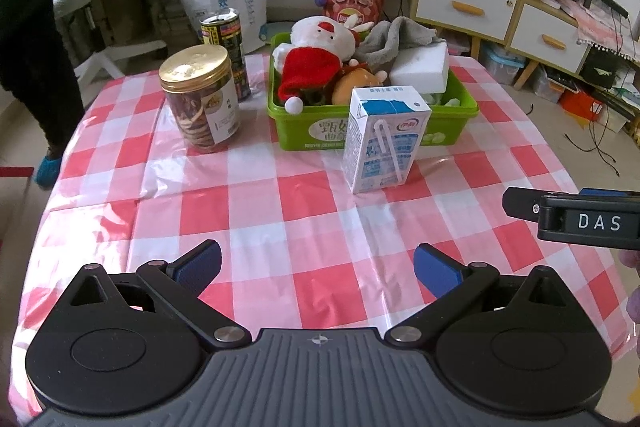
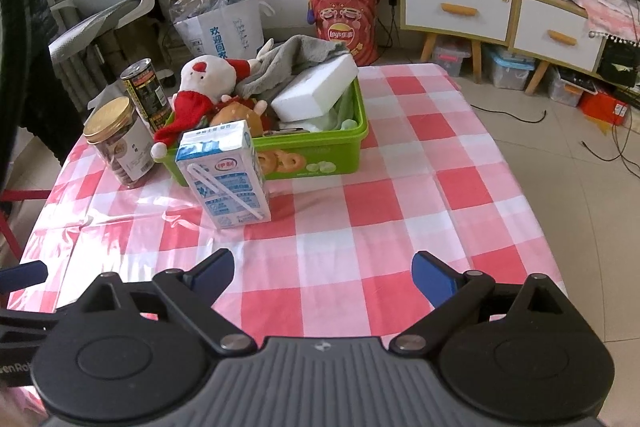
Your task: Organize soft objects
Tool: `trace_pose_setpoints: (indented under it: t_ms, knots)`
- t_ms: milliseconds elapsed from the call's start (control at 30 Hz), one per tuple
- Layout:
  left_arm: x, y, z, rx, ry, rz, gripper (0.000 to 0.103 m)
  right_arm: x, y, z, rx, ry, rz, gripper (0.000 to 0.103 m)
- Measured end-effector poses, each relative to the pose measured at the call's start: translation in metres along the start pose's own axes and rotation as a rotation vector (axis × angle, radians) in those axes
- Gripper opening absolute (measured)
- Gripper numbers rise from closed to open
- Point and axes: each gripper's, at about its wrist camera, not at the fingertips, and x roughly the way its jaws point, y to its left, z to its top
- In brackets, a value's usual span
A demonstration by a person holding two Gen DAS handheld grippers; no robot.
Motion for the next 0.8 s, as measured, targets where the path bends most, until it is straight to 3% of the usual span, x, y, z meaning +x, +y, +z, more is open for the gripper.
trace_pose_setpoints:
  t_ms: [800]
  knots:
    - [0.0053, -0.0028, -0.0040, 0.018, 0.031, 0.011, 0.098, 0.0041, -0.0006, -0.0013, -0.005, 0.022, 0.007, 0.082]
